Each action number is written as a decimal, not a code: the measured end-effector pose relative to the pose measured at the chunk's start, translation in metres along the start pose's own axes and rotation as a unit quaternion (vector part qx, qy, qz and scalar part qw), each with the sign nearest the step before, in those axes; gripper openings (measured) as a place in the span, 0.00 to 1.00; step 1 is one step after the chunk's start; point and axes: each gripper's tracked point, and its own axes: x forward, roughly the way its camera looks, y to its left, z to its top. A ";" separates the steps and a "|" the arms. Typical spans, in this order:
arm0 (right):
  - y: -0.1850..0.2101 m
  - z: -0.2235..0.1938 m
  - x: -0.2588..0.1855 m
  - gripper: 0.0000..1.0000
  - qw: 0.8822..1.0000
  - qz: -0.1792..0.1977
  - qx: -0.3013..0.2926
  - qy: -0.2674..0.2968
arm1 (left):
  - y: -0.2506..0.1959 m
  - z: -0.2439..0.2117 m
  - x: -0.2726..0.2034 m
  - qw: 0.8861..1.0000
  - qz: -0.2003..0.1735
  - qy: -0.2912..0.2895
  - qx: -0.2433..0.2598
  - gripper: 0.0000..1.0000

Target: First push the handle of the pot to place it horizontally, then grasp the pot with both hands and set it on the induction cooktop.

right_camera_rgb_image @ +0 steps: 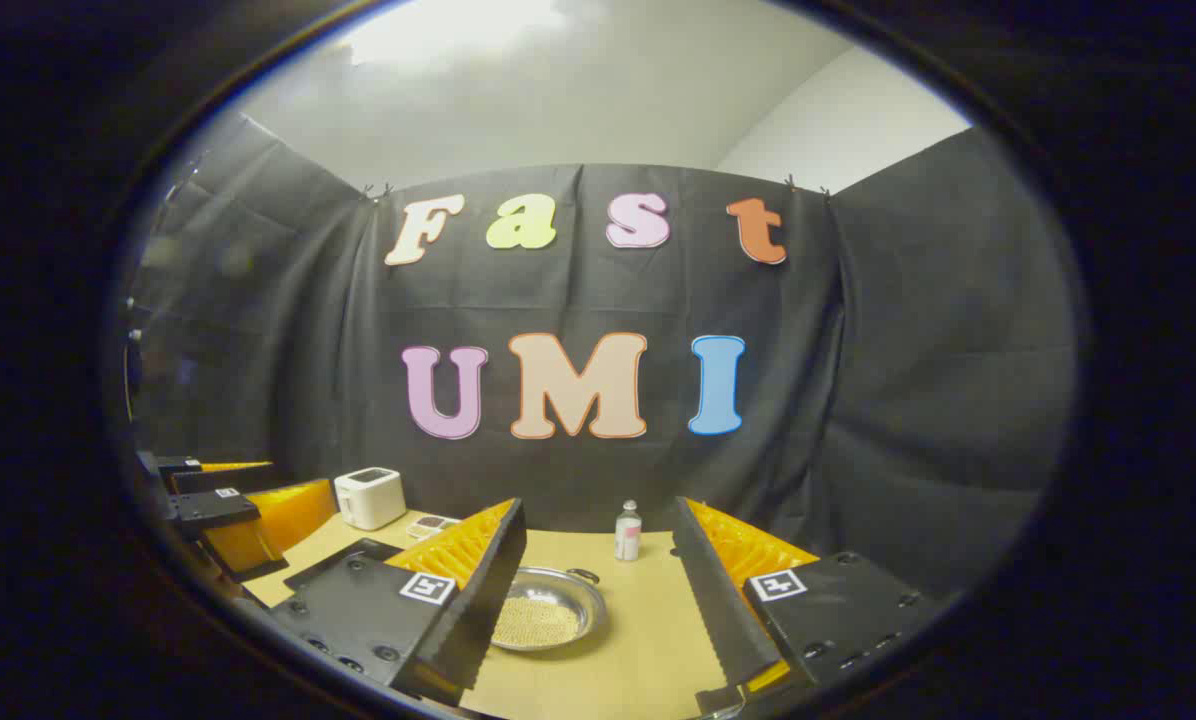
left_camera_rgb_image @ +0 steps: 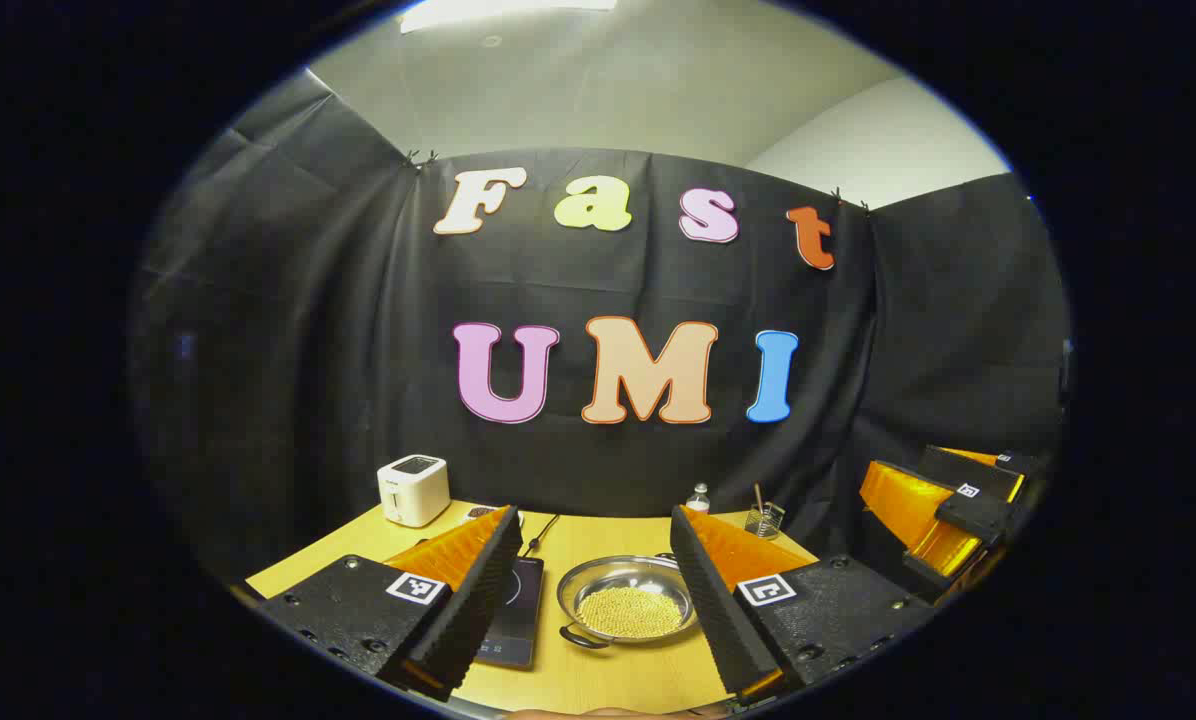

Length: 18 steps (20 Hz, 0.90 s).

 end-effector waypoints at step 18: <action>-0.022 -0.001 -0.008 0.87 1.000 -0.018 -0.018 -0.003 | -0.009 -0.008 -0.009 1.000 -0.004 0.001 0.009 0.91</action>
